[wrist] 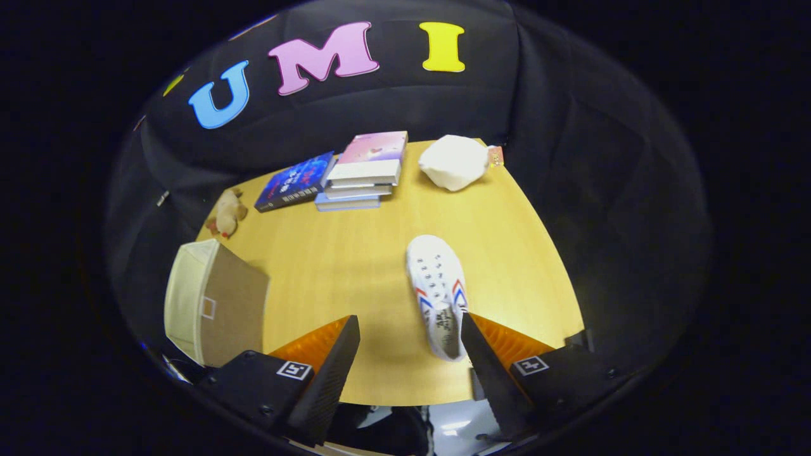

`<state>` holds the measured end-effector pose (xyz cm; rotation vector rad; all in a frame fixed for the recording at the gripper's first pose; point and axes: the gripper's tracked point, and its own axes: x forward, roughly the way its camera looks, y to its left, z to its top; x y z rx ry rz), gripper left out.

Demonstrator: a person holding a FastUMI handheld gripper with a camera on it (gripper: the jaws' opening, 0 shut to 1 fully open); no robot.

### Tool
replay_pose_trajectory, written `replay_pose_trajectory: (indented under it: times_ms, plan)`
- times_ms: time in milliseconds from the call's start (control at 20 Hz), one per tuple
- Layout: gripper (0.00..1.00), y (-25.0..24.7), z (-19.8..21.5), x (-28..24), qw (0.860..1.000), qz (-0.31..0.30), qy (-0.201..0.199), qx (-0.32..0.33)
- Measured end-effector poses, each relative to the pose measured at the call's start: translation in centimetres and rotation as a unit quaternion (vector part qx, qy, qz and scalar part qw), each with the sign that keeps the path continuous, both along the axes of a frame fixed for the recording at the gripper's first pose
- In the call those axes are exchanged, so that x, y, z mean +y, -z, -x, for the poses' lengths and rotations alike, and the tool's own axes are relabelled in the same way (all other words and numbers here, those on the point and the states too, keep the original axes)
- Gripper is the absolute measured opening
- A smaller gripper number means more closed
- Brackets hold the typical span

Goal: Open the storage box then place both shoes into the box .Put the left shoe in first, then the right shoe, with the right side of both shoes facing outward in a uniform manner.

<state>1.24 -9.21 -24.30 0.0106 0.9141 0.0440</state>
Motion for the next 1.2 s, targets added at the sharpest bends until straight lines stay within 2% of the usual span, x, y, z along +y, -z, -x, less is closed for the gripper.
replay_pose_trajectory:
  times_ms: [150, 400, 800, 1000, 1100, 1150, 1200]
  plan:
    - [0.99, 2.8, -0.8, -3.1, 0.999, 0.028, -0.016, 0.026]
    - [0.99, 7.3, -2.0, -6.1, 0.997, 0.016, -0.01, 0.074]
    - [0.94, 12.1, -4.1, -6.5, 0.993, 0.002, -0.024, 0.116]
    - [0.81, 13.4, -4.5, -5.3, 0.991, -0.018, -0.028, 0.131]
    - [0.64, 13.6, -4.5, -4.2, 0.989, -0.039, -0.03, 0.139]
    - [0.46, 13.5, -4.4, -4.1, 0.989, -0.041, -0.02, 0.143]
    - [0.37, 13.7, -4.5, -4.1, 0.989, -0.044, -0.012, 0.142]
